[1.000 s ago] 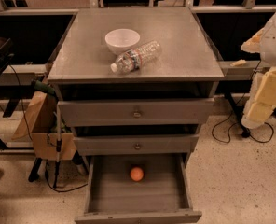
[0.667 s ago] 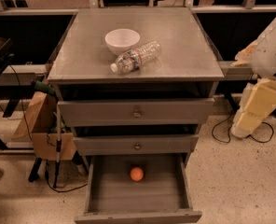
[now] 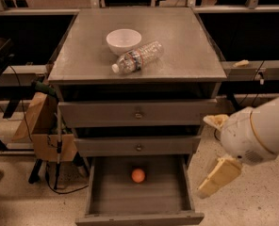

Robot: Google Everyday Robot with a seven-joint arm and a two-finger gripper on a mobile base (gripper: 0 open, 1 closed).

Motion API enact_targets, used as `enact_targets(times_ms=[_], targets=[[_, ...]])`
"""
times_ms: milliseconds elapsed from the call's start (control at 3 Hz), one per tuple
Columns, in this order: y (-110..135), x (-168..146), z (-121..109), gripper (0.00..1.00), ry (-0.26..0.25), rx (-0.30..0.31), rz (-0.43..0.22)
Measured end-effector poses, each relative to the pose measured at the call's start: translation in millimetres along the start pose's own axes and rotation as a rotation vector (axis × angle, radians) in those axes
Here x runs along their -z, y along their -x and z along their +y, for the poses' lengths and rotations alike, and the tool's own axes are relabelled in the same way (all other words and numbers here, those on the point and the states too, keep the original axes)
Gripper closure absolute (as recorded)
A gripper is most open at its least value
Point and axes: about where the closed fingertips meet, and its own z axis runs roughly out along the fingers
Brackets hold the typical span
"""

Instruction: Pick orange from bottom drawer and place on counter

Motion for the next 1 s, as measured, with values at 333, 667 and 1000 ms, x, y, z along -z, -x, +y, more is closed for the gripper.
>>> enact_targets(times_ms=[333, 667, 1000], targets=[[-2.9, -2.2, 6.9, 0.00, -0.014, -0.032, -0.020], [-2.9, -2.3, 6.8, 0.00, -0.014, -0.032, -0.020], [-7.1, -28.2, -6.1, 0.00, -0.024, -0.035, -0.091]])
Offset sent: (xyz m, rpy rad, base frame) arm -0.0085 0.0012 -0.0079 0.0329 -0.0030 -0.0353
